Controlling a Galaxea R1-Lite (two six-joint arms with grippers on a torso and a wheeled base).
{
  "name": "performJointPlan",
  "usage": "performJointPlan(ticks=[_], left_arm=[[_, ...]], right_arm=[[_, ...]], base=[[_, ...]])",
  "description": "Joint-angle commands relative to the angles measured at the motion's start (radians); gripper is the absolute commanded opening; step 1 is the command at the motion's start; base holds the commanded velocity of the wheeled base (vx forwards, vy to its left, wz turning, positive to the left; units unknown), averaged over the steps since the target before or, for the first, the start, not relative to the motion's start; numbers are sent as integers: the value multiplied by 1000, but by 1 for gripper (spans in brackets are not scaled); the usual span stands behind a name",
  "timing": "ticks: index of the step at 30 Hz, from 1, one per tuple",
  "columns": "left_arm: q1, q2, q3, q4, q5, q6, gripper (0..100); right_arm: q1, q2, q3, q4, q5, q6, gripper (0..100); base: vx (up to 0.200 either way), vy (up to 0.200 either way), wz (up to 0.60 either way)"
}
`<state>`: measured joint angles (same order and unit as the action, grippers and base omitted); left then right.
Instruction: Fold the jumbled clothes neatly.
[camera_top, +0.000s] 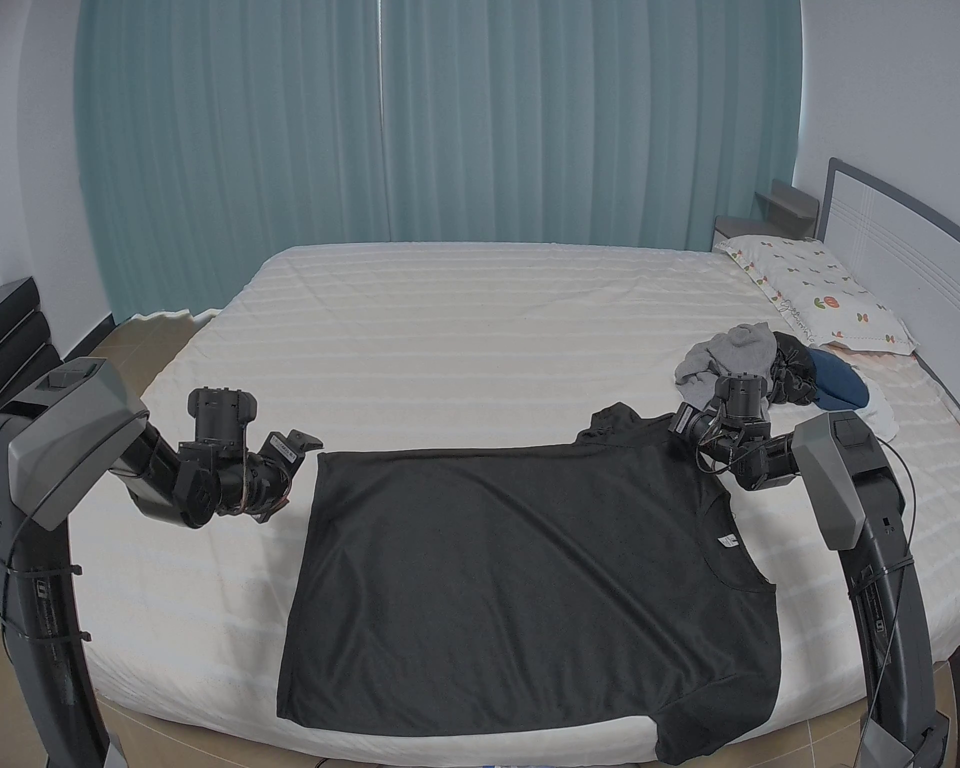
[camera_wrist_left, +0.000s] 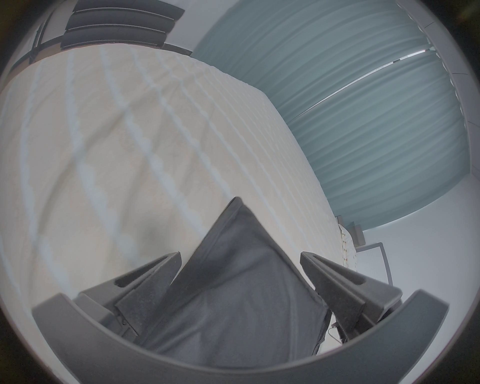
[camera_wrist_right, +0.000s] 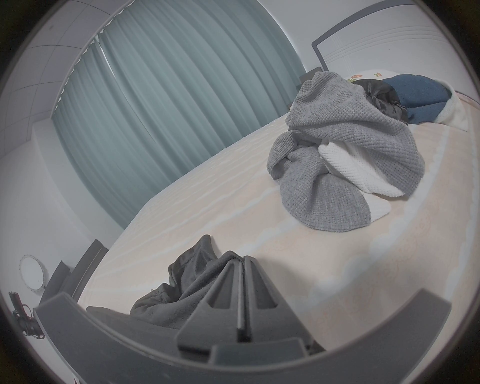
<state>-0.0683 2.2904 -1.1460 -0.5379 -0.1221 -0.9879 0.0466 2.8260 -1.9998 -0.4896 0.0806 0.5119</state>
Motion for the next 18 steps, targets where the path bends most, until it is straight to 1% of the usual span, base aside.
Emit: performJointPlan(ticks=[1, 6, 10, 12, 18], left_arm=[[5, 164, -213, 91, 10, 8, 100], [4, 235, -342, 131, 10, 23, 100], [4, 268, -397, 151, 13, 44, 100], [2, 300, -446, 151, 30, 46, 100], [-5, 353, -523, 154, 32, 75, 100]], right_arm=[[-4, 4, 0, -17, -27, 7, 0], [-2, 6, 0, -17, -41, 31, 0], [-5, 3, 0, -18, -44, 42, 0], [-8, 1, 0, -18, -45, 43, 0], [-8, 3, 0, -17, -47, 43, 0]], base=[[0, 0, 0], [0, 0, 0], [0, 0, 0], [0, 0, 0], [0, 0, 0]])
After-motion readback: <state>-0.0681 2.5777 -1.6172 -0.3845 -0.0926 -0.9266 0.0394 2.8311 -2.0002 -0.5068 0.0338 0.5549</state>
